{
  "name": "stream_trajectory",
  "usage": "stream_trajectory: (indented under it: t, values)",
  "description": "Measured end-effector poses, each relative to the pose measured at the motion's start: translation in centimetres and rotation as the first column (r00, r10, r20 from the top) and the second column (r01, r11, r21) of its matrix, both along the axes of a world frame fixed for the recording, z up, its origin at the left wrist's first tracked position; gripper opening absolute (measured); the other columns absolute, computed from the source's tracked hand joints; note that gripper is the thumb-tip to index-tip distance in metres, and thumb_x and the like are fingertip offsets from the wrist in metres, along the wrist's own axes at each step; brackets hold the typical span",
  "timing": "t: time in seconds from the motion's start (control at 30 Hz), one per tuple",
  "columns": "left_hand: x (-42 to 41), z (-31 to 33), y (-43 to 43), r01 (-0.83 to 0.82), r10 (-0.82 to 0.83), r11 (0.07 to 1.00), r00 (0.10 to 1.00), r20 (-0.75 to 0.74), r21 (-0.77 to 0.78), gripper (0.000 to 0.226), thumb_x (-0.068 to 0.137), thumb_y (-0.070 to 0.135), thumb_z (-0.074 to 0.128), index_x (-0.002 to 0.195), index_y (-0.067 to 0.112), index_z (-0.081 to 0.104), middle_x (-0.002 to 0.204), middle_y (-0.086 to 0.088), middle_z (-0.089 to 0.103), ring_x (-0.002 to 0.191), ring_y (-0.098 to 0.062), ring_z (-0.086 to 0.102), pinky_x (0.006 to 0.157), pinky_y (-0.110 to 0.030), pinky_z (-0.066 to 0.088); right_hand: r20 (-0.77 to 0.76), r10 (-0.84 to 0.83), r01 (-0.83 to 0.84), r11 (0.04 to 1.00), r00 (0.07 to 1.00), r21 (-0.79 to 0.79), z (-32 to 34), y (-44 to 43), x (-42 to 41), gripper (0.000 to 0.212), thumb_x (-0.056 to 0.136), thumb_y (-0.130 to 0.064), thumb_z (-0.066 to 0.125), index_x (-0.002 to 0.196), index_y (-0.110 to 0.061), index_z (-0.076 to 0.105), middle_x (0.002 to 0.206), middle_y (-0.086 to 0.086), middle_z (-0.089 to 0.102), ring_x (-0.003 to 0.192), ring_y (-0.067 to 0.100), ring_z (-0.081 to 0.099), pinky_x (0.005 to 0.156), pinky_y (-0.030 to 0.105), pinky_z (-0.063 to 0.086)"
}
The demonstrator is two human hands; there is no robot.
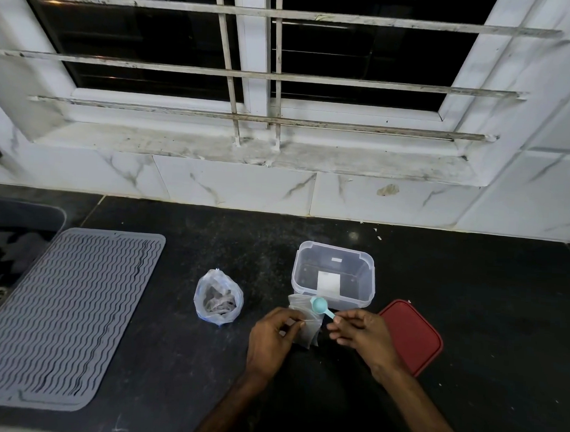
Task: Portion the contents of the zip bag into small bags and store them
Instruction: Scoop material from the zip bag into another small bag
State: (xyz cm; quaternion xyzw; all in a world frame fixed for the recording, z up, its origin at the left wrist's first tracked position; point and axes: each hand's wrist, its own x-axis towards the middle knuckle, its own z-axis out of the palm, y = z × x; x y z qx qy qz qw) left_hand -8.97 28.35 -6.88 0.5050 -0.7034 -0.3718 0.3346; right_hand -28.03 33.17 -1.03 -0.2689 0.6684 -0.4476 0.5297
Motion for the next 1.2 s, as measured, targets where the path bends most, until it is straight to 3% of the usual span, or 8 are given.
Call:
stream_trajectory:
  t: [0.2,0.3,0.43,0.57,0.73,0.87,1.03,1.2]
  values:
    - [0.6,1.5,0.5,0.030,-0.031,0.998,0.999,0.015,0.057,0.033,0.087,0.033,0.068,0.116,0.047,0.060,0.099,0.023,0.067,0.086,0.001,0.066,0.075,-0.024,0.056,0.000,-0.036,0.036,0.995,0.999,-0.090,1.1,-0.1,0.2,0.012,0.091,-0.004,0.064,0.103,-0.005,0.067,0.086,0.014,0.076,0.074,0.023,0.071,0.066,0.025,0.058]
    - [2.3,3.1,0.5,-0.205,0.201,0.976,0.978,0.055,0.068,0.031,0.090,0.051,0.059,0.119,0.047,0.050,0.094,0.023,0.067,0.081,0.006,0.064,0.075,-0.021,0.053,0.015,0.010,-0.008,0.993,1.000,-0.120,2.0,-0.5,1.3,0.013,0.094,0.001,0.059,0.104,-0.002,0.067,0.083,0.016,0.075,0.069,0.020,0.069,0.063,0.025,0.057]
    - [8.3,2.1,-2.9,-0.679,0.682,0.719,0.730,0.041,0.149,0.059,0.080,0.065,0.063,0.120,0.023,0.051,0.116,0.000,0.061,0.106,-0.021,0.061,0.087,-0.043,0.051,-0.015,0.105,-0.106,0.992,0.994,-0.070,3.2,-2.4,4.6,0.016,0.101,-0.005,0.047,0.096,-0.004,0.062,0.070,0.011,0.061,0.061,0.019,0.057,0.056,0.028,0.050]
    - [11.3,-0.5,-5.6,-0.717,0.607,0.573,0.697,0.382,0.398,0.102,0.067,0.061,0.079,0.138,0.001,0.037,0.142,-0.023,0.035,0.133,-0.040,0.034,0.104,-0.054,0.039,-0.168,0.189,-0.187,0.982,0.968,0.027,2.4,-6.1,10.2,0.023,0.104,-0.020,0.038,0.086,-0.017,0.054,0.069,0.001,0.047,0.061,0.014,0.046,0.050,0.032,0.045]
    - [11.0,-1.2,-5.8,-0.668,0.511,0.602,0.744,0.431,0.439,0.067,0.074,0.047,0.079,0.119,0.001,0.059,0.129,-0.020,0.049,0.123,-0.034,0.047,0.098,-0.042,0.046,-0.529,0.371,-0.383,0.919,0.763,0.092,2.3,-9.3,15.8,0.031,0.104,-0.038,0.034,0.095,-0.013,0.050,0.101,0.013,0.063,0.098,0.031,0.061,0.082,0.038,0.045]
    - [11.3,-0.5,-5.6,-0.536,0.571,0.674,0.815,0.102,0.509,0.014,0.083,0.022,0.068,0.080,0.009,0.072,0.078,-0.010,0.073,0.081,-0.030,0.072,0.072,-0.045,0.059,-0.628,0.494,-0.509,0.842,0.601,0.176,0.4,-11.3,17.0,0.066,0.089,-0.061,0.055,0.120,-0.004,0.043,0.122,0.012,0.048,0.115,0.025,0.050,0.093,0.034,0.044]
    - [11.4,-0.5,-5.3,-0.471,0.562,0.745,0.824,-0.065,0.473,0.019,0.076,0.025,0.064,0.093,0.015,0.065,0.085,-0.008,0.073,0.077,-0.028,0.072,0.063,-0.047,0.060,-0.643,0.607,-0.601,0.751,0.467,0.273,-1.2,-12.3,16.5,0.060,0.082,-0.036,0.074,0.117,-0.008,0.034,0.117,0.011,0.056,0.105,0.028,0.061,0.083,0.036,0.049]
    - [10.6,1.0,-5.4,-0.642,0.636,0.672,0.755,0.156,0.369,0.029,0.086,0.026,0.069,0.101,0.013,0.047,0.085,-0.002,0.061,0.079,-0.028,0.061,0.067,-0.034,0.045,-0.759,0.471,-0.576,0.802,0.449,0.157,-0.3,-12.7,16.2,0.029,0.089,-0.017,0.062,0.108,-0.009,0.041,0.106,0.011,0.064,0.094,0.030,0.066,0.071,0.033,0.048]
